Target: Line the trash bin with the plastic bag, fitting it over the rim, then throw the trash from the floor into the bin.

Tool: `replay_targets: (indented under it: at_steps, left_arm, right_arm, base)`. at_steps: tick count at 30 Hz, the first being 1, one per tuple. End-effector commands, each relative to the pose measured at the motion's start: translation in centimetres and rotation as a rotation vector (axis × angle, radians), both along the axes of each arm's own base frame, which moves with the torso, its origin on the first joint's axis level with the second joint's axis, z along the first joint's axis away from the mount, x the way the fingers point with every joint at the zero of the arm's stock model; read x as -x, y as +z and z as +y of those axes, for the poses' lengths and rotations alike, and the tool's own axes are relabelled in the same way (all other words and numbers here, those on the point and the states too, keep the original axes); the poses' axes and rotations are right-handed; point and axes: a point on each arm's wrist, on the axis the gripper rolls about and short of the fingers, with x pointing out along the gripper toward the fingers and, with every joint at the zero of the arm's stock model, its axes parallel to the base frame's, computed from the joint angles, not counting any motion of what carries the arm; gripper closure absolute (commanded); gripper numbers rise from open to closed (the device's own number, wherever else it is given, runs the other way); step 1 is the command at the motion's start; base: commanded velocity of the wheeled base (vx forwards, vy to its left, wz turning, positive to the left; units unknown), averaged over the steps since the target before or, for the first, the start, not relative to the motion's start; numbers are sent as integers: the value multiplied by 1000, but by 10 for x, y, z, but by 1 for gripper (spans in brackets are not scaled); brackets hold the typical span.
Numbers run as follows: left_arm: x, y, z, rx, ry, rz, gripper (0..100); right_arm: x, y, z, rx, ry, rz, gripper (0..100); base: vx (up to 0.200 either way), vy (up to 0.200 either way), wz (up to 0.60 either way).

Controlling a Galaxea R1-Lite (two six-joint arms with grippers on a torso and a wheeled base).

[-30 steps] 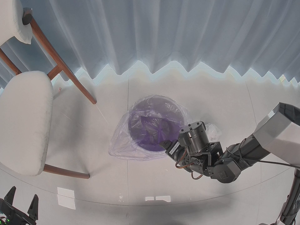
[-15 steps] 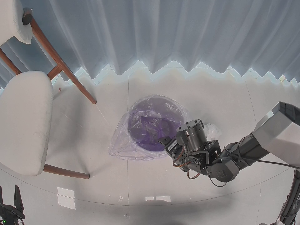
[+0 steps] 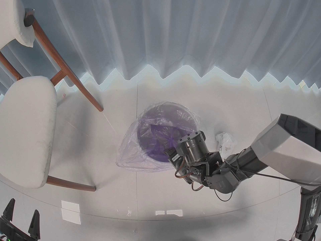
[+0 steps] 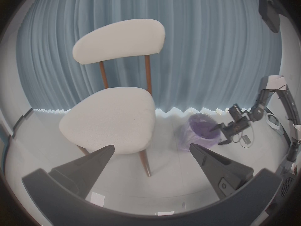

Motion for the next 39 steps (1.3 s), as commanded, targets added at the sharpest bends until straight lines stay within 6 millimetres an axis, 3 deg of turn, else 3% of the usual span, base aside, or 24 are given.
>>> replay_targets:
  at_steps: [1,7,13,14,19,20,29,39]
  left_arm:
    - [0,-6,-1,-2,-25,19,0]
    - [0,-6,-1,-2,-27,17,0]
    - [0,-6,-1,-2,-25,17,0]
    - [0,-6,-1,-2,-25,17,0]
    - [0,-6,-1,-2,-25,17,0]
    - [0,-6,-1,-2,-25,17,0]
    - [0,-6,-1,-2,-25,17,0]
    - [0,-6,-1,-2,-25,17,0]
  right_arm:
    - [-20,-31,17,25,-10,28,0]
    - [-38,-33,25,28,-18,17,0]
    - [-38,-38,25,40,-19,27,0]
    - [-39,-37,25,43,-25,23,100]
    - [-33,-40,27,47,-32,32,100]
    - [-23,-41,33,48,-25,36,100]
    - [4,-51,46,80,13,38,100]
    - [3,-49,47,58,14,17,100]
  base:
    - [0,0,0]
    - [0,0,0]
    - [0,0,0]
    - [0,0,0]
    - [0,0,0]
    - [0,0,0]
    - [0,0,0]
    - [0,0,0]
